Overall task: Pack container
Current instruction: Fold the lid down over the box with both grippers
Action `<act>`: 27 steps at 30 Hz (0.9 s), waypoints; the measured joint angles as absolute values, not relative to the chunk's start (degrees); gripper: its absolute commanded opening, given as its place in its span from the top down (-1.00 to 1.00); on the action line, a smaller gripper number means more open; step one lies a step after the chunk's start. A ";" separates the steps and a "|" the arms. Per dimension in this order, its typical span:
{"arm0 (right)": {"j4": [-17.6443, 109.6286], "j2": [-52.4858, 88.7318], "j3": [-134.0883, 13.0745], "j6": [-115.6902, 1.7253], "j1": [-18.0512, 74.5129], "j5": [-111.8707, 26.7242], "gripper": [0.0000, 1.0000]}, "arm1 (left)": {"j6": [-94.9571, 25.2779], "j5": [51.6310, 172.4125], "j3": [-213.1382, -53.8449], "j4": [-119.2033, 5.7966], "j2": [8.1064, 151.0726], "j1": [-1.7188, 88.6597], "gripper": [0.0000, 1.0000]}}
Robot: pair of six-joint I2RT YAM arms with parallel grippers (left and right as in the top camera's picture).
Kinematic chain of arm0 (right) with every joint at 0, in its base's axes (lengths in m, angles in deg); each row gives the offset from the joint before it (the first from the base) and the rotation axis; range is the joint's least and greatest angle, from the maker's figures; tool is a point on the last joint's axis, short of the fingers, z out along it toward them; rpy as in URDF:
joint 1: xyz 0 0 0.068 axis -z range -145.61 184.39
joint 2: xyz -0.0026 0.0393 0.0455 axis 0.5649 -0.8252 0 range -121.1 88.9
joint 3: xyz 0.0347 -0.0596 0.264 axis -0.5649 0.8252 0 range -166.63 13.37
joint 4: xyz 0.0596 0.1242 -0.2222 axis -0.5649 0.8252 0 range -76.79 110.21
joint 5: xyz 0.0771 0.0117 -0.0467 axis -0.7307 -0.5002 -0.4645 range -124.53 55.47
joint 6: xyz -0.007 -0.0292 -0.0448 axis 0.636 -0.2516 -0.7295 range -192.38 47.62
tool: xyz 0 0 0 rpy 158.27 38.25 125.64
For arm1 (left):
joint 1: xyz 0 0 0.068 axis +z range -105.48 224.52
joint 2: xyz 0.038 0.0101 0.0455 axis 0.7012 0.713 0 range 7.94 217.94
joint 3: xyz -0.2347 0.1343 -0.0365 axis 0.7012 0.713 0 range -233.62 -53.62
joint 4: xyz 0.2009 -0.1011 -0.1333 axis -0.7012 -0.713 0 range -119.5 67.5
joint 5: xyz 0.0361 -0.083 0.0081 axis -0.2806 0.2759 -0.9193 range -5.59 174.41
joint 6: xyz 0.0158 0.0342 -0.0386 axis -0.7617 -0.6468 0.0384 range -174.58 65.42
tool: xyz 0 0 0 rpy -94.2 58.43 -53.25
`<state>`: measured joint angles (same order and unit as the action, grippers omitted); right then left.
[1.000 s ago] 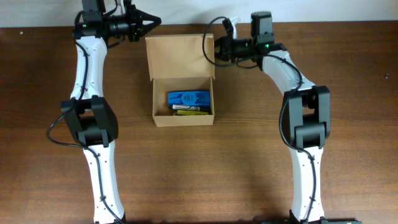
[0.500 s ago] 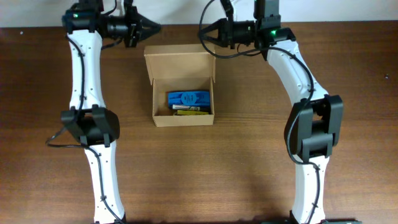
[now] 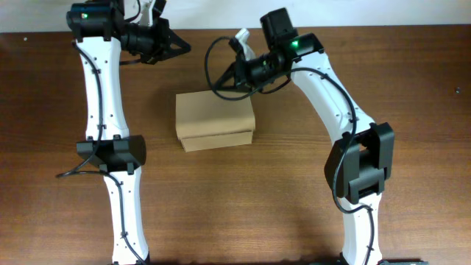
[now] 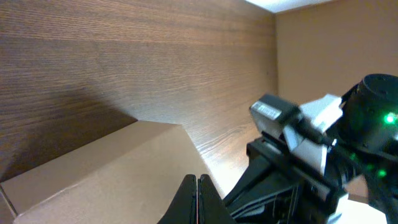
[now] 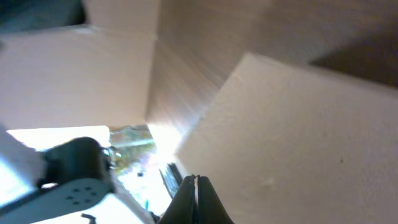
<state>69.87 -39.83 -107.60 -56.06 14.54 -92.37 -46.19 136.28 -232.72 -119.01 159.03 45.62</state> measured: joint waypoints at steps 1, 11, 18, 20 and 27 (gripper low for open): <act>70.77 -39.68 -107.60 -57.03 14.38 -91.24 0.92 | -46.37 135.71 -232.72 -119.03 159.03 45.34 0.97; 81.41 -28.22 -107.60 -63.45 14.80 -72.13 0.93 | -47.11 121.35 -232.72 -119.09 155.20 39.98 0.97; 92.54 -21.78 -108.17 -68.68 14.80 -61.95 0.93 | -47.33 104.04 -227.89 -119.03 144.93 31.72 0.97; 94.18 -21.97 -108.17 -69.92 14.67 -60.03 0.92 | -47.33 98.80 -223.39 -118.96 140.78 29.23 0.97; 94.66 -22.30 -107.90 -72.15 11.83 -53.73 0.92 | -47.70 90.30 -201.29 -118.94 130.07 27.18 0.97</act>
